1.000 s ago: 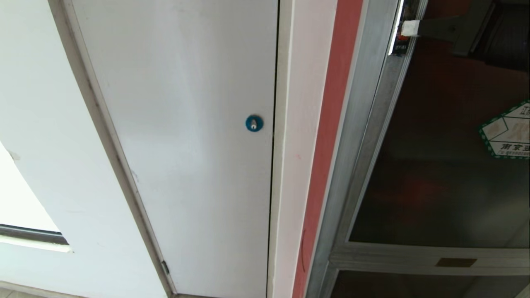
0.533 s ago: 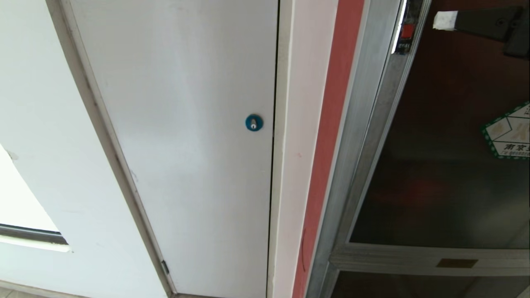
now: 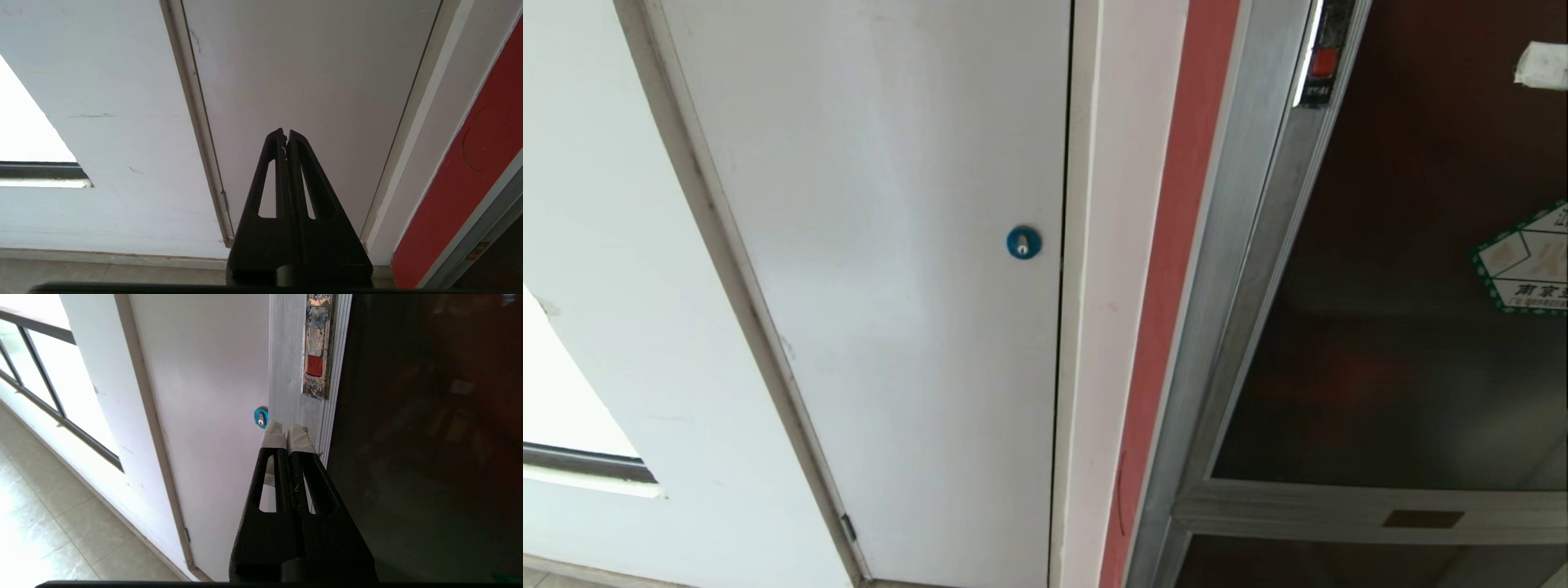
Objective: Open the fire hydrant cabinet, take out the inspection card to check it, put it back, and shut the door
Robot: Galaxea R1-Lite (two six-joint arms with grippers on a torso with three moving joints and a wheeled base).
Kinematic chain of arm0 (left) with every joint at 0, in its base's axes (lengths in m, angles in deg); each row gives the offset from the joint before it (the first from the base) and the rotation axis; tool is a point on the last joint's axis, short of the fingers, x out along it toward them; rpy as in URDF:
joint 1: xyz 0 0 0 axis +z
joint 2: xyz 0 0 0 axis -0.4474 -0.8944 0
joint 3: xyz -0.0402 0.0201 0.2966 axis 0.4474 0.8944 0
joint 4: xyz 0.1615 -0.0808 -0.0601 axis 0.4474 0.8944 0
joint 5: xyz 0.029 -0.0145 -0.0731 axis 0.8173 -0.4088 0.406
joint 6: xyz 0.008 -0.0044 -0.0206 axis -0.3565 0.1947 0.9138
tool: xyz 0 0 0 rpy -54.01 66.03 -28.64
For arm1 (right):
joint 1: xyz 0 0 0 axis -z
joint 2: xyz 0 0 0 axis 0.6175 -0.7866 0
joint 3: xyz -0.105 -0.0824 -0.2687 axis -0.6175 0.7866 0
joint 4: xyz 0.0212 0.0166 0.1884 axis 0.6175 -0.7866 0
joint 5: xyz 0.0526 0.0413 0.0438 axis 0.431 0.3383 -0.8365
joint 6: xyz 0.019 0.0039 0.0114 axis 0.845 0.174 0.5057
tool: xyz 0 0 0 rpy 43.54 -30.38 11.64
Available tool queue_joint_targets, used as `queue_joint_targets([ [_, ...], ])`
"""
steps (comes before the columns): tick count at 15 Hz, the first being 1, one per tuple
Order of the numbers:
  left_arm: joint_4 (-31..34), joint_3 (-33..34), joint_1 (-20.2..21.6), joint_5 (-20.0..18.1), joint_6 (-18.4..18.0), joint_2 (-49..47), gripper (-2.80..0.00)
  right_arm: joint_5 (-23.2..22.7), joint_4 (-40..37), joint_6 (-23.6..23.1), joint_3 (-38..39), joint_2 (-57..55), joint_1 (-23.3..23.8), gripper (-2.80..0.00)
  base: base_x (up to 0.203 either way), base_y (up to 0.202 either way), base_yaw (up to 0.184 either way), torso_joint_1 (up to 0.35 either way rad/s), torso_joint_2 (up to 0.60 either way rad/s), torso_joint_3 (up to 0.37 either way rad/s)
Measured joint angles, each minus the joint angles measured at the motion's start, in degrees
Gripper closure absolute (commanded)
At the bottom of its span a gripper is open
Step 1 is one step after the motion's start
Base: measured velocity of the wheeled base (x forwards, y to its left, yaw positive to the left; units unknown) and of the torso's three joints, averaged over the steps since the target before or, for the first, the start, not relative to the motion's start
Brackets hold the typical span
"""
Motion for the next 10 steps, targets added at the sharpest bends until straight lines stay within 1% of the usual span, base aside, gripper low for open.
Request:
queue_joint_targets([
  [4,0.02,0.00,0.00,0.02,0.00,0.00,0.00,1.09,0.00,0.00,6.45,5.89,0.05,0.00,0.000,0.000,0.000,0.000,0.00,0.000],
  [6,0.00,0.00,0.00,0.01,0.02,0.00,0.00,2.93,0.11,0.20,9.69,9.22,0.09,0.00,0.000,0.000,0.000,0.000,0.00,0.000],
  [10,0.00,0.00,0.00,0.01,0.00,0.00,0.00,4.87,0.13,0.44,15.41,16.76,0.41,0.00,0.000,0.000,0.000,0.000,0.00,0.000],
])
